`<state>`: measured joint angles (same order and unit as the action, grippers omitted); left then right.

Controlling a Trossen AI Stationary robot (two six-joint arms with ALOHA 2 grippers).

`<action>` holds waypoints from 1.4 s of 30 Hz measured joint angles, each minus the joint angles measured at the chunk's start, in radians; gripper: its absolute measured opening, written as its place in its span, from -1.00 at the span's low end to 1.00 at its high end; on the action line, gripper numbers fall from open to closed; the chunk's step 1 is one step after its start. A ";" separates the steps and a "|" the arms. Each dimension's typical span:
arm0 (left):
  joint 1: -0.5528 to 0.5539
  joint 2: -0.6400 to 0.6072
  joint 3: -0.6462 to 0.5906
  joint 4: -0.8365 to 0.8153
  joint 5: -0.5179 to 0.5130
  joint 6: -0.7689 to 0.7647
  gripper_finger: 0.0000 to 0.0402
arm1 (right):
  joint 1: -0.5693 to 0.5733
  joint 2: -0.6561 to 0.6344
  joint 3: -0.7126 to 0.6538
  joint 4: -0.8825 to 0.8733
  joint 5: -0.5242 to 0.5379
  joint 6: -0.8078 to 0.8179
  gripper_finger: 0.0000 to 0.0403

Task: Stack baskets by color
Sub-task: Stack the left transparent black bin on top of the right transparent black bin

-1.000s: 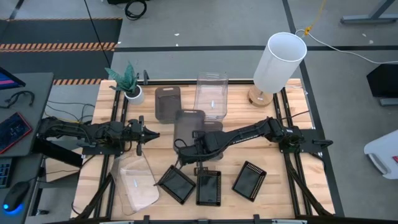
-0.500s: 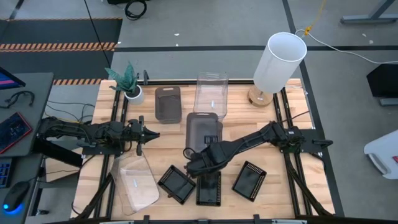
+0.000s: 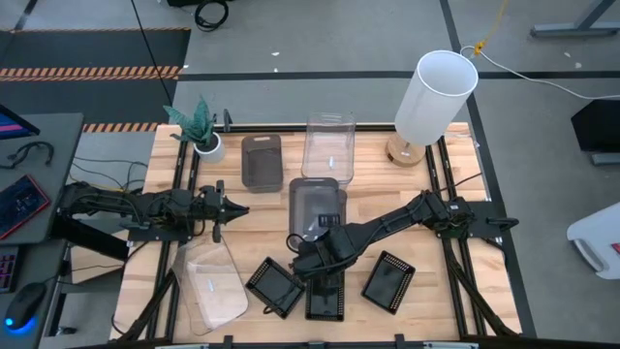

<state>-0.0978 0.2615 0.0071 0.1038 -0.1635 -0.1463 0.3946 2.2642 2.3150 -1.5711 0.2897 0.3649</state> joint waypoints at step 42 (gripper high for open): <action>0.000 0.000 0.000 0.002 0.000 0.000 -0.86 | -0.035 -0.417 -0.828 0.669 -0.105 0.050 -0.86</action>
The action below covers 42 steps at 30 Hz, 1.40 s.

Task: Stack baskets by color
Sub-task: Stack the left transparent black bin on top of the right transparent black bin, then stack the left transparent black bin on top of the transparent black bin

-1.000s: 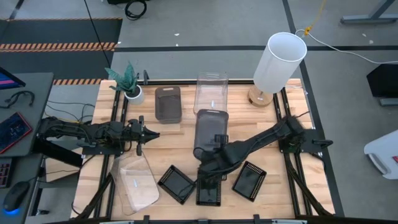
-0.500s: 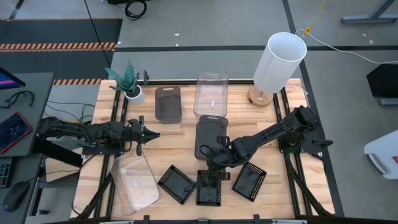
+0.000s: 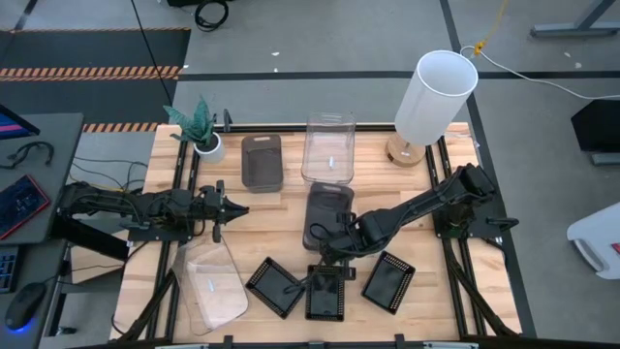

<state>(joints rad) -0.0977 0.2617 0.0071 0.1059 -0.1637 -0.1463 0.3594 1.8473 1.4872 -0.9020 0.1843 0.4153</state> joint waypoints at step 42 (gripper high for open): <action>0.000 0.000 0.000 0.001 0.000 0.000 -0.84 | 0.105 -0.509 -0.642 0.686 0.114 -0.197 -0.38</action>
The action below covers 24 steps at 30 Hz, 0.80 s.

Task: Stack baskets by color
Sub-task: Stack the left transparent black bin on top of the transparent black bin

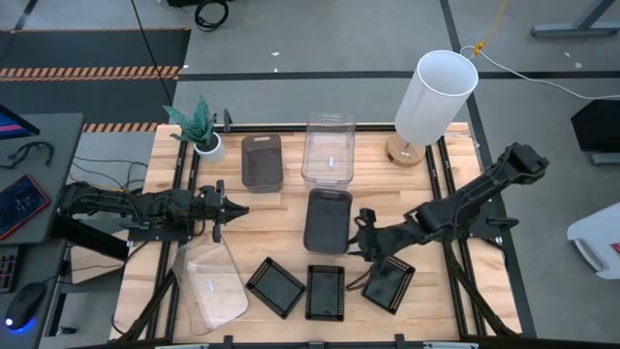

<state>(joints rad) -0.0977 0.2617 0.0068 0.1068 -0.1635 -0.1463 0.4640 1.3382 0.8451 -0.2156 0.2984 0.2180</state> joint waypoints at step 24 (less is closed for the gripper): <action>-0.007 0.042 0.157 -0.074 0.016 -0.411 -0.96 | -0.011 -0.323 -0.696 0.935 0.030 -0.044 -0.43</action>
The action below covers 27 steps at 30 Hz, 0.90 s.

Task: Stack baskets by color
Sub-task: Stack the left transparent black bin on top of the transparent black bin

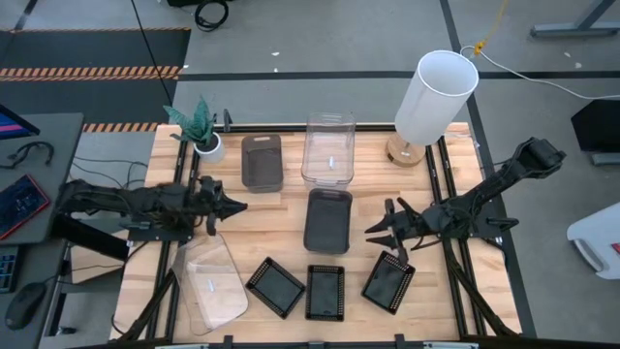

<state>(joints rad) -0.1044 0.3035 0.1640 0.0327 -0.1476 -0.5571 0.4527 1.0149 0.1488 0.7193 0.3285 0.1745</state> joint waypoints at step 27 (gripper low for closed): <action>0.342 0.791 0.497 -0.380 0.042 0.430 -0.10 | -0.010 0.001 -0.004 0.000 0.011 -0.011 -0.43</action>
<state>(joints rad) 0.2374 1.0942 0.6606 -0.3471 -0.1061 -0.1268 0.4423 1.0161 0.1452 0.7189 0.3393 0.1635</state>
